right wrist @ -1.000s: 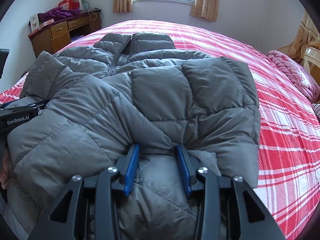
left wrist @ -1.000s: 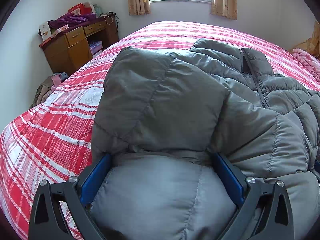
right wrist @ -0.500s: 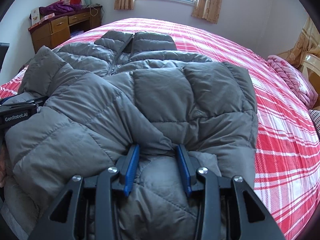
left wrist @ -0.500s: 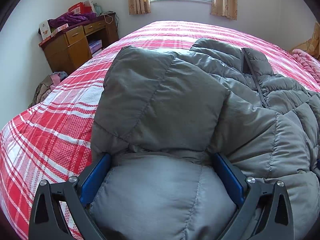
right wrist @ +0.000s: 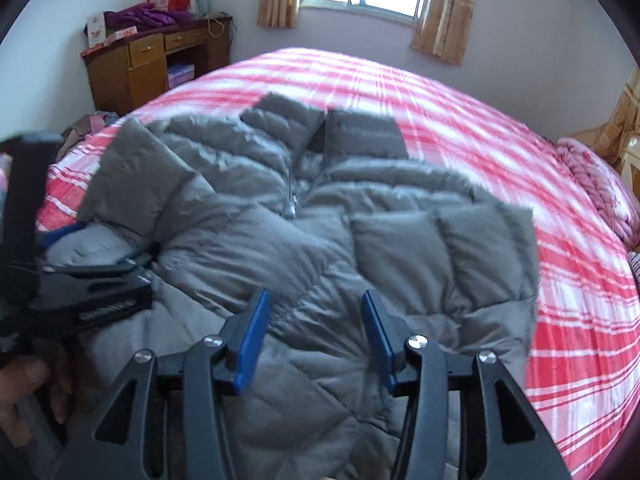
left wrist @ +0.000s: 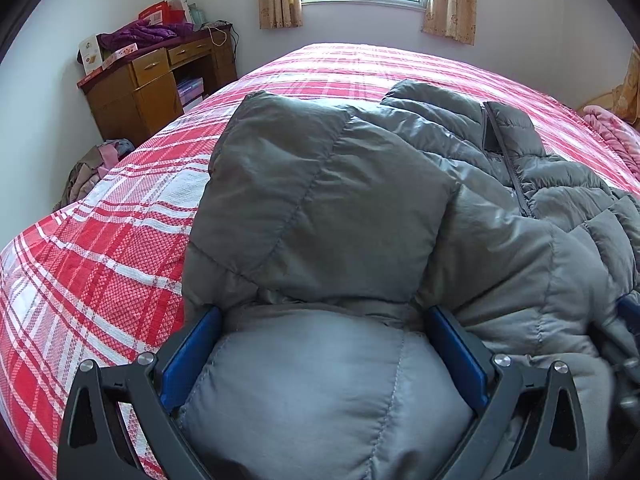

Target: Fold large clothes

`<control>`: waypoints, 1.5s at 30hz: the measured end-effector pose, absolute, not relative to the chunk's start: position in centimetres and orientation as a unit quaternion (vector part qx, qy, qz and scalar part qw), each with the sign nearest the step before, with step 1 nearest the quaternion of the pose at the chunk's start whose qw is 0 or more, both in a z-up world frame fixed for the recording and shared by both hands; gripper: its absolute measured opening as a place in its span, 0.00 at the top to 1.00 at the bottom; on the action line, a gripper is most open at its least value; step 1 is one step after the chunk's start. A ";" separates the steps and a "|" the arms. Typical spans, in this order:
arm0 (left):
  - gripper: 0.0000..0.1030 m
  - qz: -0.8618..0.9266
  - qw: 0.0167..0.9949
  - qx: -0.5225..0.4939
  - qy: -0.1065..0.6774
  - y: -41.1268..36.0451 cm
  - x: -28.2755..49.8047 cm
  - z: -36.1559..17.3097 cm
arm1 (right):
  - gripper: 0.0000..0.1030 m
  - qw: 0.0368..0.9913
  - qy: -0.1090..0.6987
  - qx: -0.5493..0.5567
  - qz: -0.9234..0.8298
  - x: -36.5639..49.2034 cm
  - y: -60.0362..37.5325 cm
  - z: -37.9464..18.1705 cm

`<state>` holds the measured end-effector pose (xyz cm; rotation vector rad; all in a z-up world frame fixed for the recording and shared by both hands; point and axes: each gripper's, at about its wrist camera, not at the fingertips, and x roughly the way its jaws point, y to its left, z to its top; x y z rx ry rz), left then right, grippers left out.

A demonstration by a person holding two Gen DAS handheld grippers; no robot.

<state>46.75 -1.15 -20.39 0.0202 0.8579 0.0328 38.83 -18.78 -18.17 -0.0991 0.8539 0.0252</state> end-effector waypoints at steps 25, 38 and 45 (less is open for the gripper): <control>0.01 0.004 0.897 0.045 0.440 -1.1 53.7 -17.0 | 0.34 0.919 0.393 -0.044 0.007 43.2 -22.1 -16.7; 0.01 0.009 0.895 0.035 0.444 -1.2 53.6 -21.0 | 0.34 0.908 0.419 0.002 0.012 44.0 -23.7 -21.2; 0.01 0.010 0.890 0.048 0.454 -1.2 53.9 -20.5 | 0.32 0.906 0.423 0.000 0.011 44.3 -23.7 -20.9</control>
